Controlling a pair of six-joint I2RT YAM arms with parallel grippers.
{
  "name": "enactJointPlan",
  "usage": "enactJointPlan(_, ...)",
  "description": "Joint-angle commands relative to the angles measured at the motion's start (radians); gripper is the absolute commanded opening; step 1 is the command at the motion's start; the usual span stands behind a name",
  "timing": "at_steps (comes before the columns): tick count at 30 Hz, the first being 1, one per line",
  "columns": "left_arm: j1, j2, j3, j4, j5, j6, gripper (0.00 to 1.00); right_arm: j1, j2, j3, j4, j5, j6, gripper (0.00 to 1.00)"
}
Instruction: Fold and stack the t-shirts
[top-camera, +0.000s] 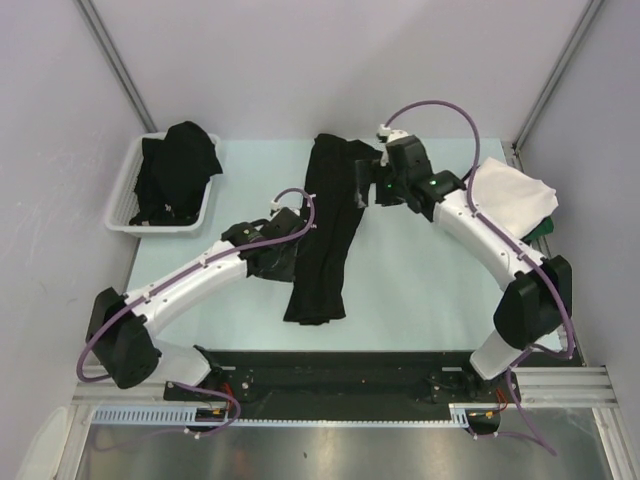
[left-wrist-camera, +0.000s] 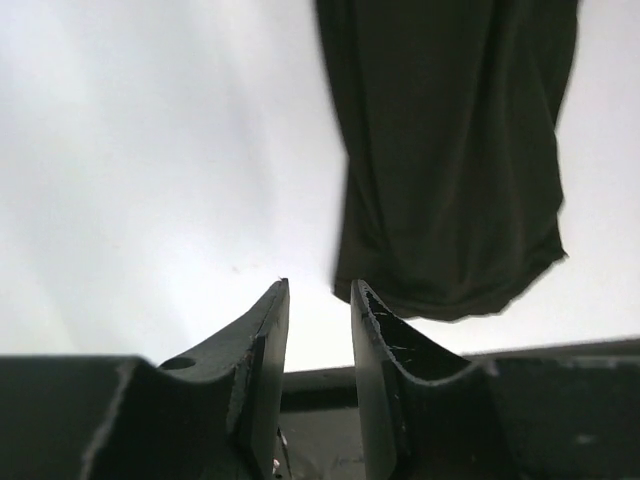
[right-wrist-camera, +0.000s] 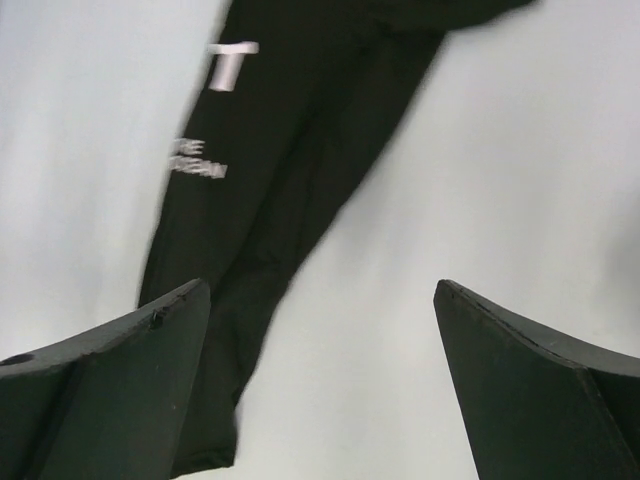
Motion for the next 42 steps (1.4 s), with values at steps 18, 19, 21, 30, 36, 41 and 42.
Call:
enactJointPlan(18, 0.019, -0.444, -0.031, 0.268, -0.387, 0.151, 0.99, 0.094, -0.027, -0.172, -0.073, 0.247, 0.178, 1.0)
enactJointPlan(19, 0.021, -0.459, -0.04, 0.271, -0.4, 0.131, 1.0, 0.091, -0.025, -0.193, -0.058, 0.236, 0.231, 1.0)
enactJointPlan(21, 0.022, -0.511, -0.074, 0.268, -0.426, 0.068, 1.0, 0.087, -0.04, -0.273, -0.001, 0.166, 0.285, 1.0)
enactJointPlan(30, 0.027, -0.606, -0.137, 0.236, -0.306, 0.094, 0.99, 0.171, -0.12, -0.491, 0.209, 0.098, 0.483, 1.0)
enactJointPlan(36, 0.028, -0.596, -0.128, 0.218, -0.275, 0.134, 0.99, 0.241, -0.131, -0.615, 0.382, 0.058, 0.589, 1.0)
enactJointPlan(41, 0.03, -0.582, -0.109, 0.213, -0.274, 0.157, 0.99, 0.295, -0.094, -0.645, 0.456, 0.038, 0.624, 0.97)
enactJointPlan(42, 0.03, -0.582, -0.109, 0.213, -0.272, 0.157, 0.99, 0.306, -0.086, -0.646, 0.467, 0.037, 0.629, 0.97)
